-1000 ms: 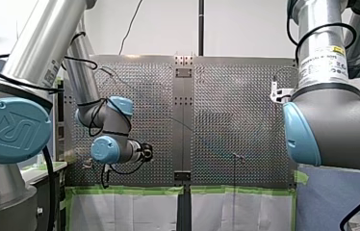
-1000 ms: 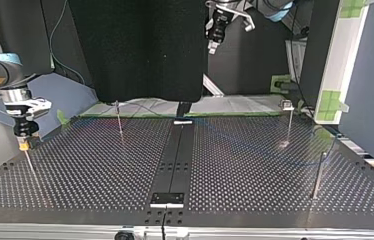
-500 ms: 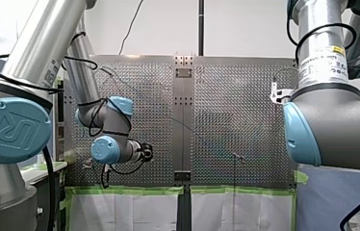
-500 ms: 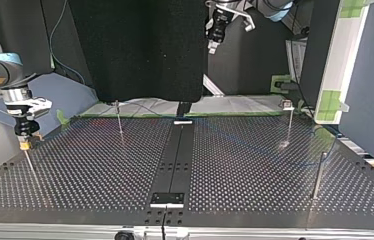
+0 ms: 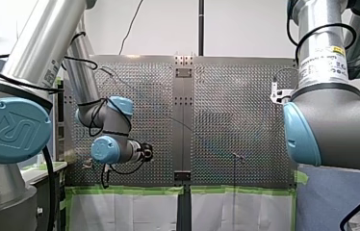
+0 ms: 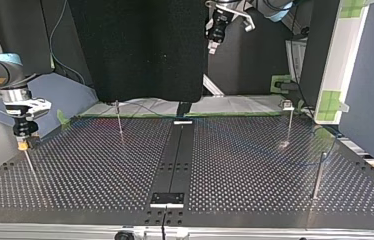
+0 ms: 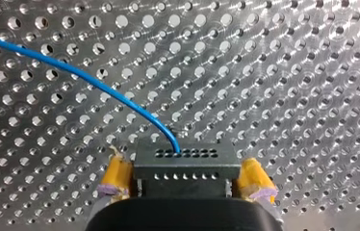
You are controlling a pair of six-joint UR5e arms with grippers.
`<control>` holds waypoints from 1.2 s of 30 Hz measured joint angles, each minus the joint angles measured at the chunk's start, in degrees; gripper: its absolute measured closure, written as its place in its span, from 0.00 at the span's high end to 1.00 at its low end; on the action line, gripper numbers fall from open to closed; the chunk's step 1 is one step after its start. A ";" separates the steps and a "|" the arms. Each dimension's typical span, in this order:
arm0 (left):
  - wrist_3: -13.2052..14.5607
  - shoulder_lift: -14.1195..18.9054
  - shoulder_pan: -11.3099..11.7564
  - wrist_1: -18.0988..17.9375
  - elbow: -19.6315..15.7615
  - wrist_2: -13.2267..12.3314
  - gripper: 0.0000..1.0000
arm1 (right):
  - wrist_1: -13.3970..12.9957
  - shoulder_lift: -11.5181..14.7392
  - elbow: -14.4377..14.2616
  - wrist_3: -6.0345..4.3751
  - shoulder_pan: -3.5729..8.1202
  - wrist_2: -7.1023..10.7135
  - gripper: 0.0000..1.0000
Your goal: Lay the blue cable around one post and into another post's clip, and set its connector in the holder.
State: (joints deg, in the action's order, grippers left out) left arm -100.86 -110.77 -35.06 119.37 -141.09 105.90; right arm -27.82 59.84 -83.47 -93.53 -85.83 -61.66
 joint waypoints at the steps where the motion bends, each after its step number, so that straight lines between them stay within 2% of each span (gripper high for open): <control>1: 0.00 0.00 0.00 0.00 0.01 0.00 1.00 | -0.02 -0.01 -0.01 0.00 0.00 -0.04 0.99; 15: 0.03 0.00 0.04 0.00 0.04 -0.04 1.00 | -0.06 -0.08 -0.02 -0.07 0.03 -0.52 0.99; 30: 0.05 0.00 0.20 0.00 0.05 -0.04 1.00 | -0.11 -0.09 0.00 -0.48 0.36 -3.52 0.99; 36: 0.05 0.00 0.18 0.00 0.05 -0.02 1.00 | 0.27 -0.10 0.00 -0.80 0.56 -5.99 0.99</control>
State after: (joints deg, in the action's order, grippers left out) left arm -100.81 -110.77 -34.88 119.37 -141.04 105.88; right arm -27.55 59.74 -83.46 -94.33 -85.27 -67.64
